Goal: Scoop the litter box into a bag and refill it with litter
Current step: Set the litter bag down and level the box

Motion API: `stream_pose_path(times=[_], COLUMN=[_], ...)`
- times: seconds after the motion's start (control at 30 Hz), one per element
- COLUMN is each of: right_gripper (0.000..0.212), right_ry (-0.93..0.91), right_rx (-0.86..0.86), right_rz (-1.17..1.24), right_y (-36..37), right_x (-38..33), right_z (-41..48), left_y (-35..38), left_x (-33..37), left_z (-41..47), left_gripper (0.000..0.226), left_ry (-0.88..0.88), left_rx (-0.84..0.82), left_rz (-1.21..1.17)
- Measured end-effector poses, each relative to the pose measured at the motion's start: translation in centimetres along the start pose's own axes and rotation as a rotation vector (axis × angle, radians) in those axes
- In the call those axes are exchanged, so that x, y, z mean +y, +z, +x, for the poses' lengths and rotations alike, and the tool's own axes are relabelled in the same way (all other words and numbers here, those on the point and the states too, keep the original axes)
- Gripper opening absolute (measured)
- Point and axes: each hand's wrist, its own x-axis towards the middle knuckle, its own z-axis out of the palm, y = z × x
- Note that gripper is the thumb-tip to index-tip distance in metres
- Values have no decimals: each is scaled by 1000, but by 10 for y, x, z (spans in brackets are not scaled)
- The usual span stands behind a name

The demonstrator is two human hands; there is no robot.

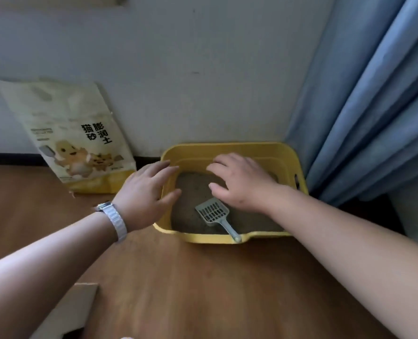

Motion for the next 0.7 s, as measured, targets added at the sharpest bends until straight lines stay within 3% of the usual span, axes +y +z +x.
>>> stream_pose_path(times=[0.27,0.53,0.7], right_gripper=[44,41,44], right_ry=[-183,-415,-402], right_rx=[-53,-133,-130], right_rz=[121,172,165], right_y=[8,35,50], right_x=[11,-28,-44], right_z=[-48,-95,-109], left_y=[5,27,63], left_x=[67,117,116], left_z=[-66,-167,-197], left_gripper=[57,60,53], left_ry=[-155,-326,-337], left_rx=[26,-34,-38], left_rz=[26,101,60])
